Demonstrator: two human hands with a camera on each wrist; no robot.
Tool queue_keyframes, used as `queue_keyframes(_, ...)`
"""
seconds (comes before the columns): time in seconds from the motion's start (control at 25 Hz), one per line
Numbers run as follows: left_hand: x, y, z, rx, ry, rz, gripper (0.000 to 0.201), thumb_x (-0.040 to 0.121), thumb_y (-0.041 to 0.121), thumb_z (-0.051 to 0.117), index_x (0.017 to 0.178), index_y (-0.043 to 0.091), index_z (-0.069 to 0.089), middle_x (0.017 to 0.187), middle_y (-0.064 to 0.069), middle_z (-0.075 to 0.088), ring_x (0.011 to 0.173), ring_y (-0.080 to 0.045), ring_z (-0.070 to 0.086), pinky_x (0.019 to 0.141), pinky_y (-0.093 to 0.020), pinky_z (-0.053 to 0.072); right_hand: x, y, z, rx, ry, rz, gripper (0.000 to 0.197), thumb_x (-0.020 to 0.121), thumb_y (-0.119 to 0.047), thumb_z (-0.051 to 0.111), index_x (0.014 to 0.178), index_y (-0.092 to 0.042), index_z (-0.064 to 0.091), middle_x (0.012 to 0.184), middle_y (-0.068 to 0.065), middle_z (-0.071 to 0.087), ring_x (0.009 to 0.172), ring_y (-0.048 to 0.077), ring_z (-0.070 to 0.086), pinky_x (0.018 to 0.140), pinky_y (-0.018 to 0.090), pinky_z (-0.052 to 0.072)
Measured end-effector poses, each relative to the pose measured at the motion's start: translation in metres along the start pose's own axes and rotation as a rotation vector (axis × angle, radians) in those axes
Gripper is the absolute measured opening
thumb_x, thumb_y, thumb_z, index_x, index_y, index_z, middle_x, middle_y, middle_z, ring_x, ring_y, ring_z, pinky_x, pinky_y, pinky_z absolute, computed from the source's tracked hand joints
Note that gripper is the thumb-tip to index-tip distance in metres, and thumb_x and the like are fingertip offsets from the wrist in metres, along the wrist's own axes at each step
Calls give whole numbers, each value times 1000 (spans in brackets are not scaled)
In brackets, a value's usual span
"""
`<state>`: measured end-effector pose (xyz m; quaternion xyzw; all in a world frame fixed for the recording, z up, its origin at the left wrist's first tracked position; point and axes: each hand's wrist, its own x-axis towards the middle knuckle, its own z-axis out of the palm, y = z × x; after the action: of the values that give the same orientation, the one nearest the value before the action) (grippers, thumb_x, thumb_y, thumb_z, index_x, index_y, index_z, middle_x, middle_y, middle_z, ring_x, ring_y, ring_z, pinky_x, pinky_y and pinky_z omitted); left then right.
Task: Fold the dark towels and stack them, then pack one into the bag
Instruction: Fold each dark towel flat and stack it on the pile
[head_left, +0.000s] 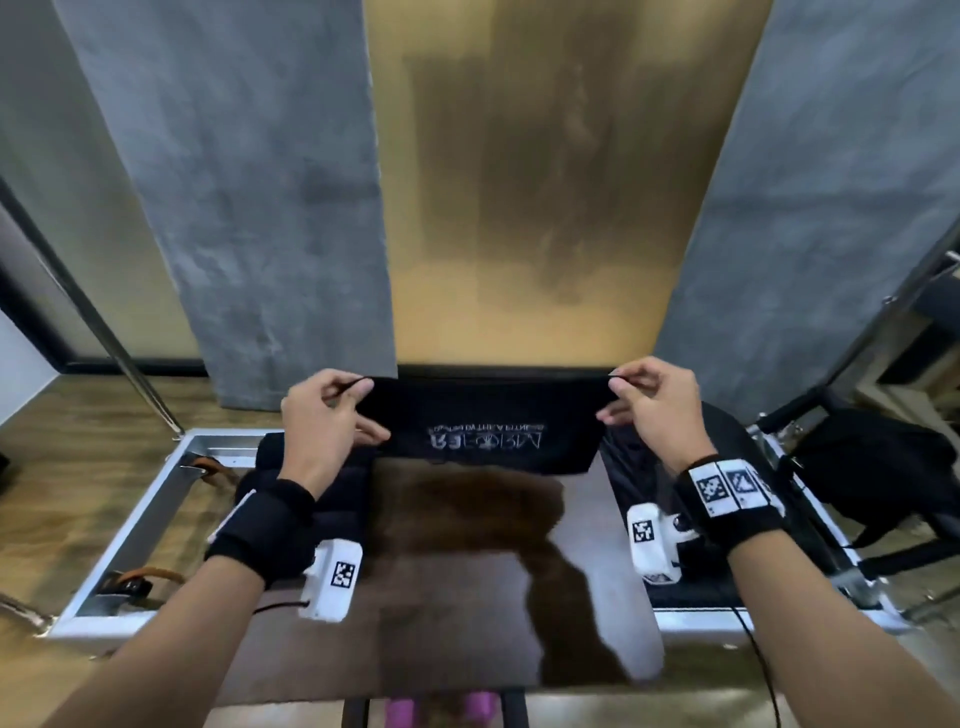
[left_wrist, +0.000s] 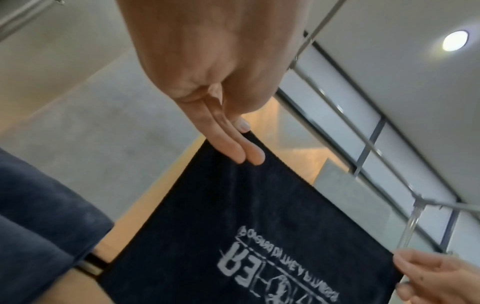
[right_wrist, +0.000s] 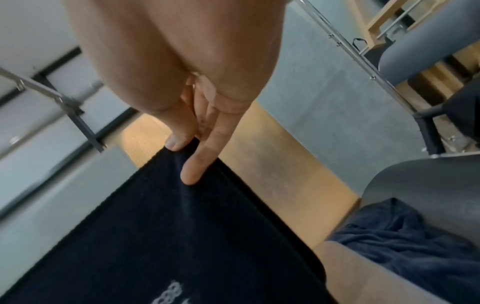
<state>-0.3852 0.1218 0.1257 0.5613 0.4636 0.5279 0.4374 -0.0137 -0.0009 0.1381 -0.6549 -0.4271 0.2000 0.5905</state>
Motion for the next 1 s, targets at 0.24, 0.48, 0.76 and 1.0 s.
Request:
queue_keyframes(0.24,-42,56,-27,-172,-68,226,11,103,5,65,96,13,69,114,-10,76,93,-27,80,72,-33,66,-52,-75,-29,144,133,-146,19,95,1,67,85,-15,69,79,10,75,74,31,79,69,34,65)
queue_keyframes(0.48,-73,87,-50,-18,73,235,14,96,25,77,90,14,73,68,-9,74,41,-28,67,37,-29,51,-86,-114,-49,-36,143,-130,13,92,-13,74,80,-12,72,56,12,60,32,24,48,39,22,39)
queue_keyframes(0.76,-72,62,-53,-82,5,87,14,98,21,76,95,8,70,88,-17,76,60,-36,76,40,-32,57,-86,-92,-37,-15,116,-35,12,95,-11,72,85,-5,71,63,19,67,41,28,64,43,24,48)
queue_keyframes(1.0,-53,45,-42,-193,-46,135,10,99,10,73,94,2,70,92,-18,78,92,-32,80,71,-36,66,-65,-66,-20,142,108,-17,11,98,-2,66,88,-4,68,77,9,75,75,31,79,73,35,66)
